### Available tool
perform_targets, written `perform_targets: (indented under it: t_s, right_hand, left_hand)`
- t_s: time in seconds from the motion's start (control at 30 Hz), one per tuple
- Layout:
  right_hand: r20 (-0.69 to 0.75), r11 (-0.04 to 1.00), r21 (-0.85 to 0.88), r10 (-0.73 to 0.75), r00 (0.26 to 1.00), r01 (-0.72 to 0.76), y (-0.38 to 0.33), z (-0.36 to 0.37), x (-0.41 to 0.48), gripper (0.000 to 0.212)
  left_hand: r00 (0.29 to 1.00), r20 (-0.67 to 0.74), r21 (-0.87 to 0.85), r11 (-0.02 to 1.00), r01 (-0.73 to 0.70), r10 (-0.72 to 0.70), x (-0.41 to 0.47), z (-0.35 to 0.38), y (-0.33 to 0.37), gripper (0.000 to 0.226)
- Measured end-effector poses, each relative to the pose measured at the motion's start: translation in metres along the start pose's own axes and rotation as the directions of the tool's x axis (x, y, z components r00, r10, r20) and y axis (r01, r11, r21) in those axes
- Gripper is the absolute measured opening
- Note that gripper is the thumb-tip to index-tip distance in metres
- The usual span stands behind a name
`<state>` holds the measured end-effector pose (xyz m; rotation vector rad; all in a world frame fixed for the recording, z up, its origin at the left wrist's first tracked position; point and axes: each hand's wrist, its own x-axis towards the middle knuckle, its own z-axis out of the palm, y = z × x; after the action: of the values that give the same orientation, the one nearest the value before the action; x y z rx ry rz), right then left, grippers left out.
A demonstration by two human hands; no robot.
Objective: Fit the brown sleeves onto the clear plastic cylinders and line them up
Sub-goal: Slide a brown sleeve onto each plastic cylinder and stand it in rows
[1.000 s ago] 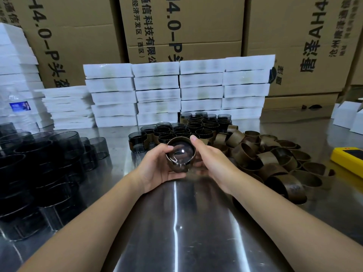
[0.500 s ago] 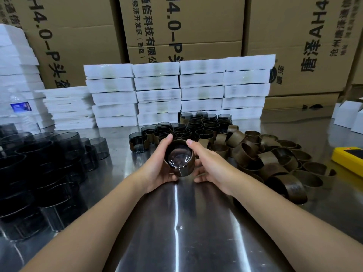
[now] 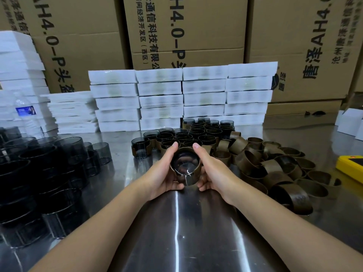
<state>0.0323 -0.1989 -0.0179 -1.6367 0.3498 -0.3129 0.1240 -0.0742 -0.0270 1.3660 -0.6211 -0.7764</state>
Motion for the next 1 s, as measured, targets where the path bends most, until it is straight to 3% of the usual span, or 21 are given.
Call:
perform_targets:
  t_s: [0.4, 1.0]
  right_hand:
    - [0.009, 0.989, 0.139, 0.045, 0.999, -0.045, -0.0039, -0.0007, -0.0033, 0.039]
    - [0.051, 0.961, 0.271, 0.048, 0.998, -0.06, -0.0068, -0.0042, -0.0026, 0.034]
  left_hand:
    - [0.994, -0.104, 0.004, 0.999, -0.044, 0.044, 0.0006, 0.003, -0.0017, 0.052]
    - [0.984, -0.11, 0.044, 0.99, -0.133, 0.137, -0.003, 0.0082, 0.0035, 0.05]
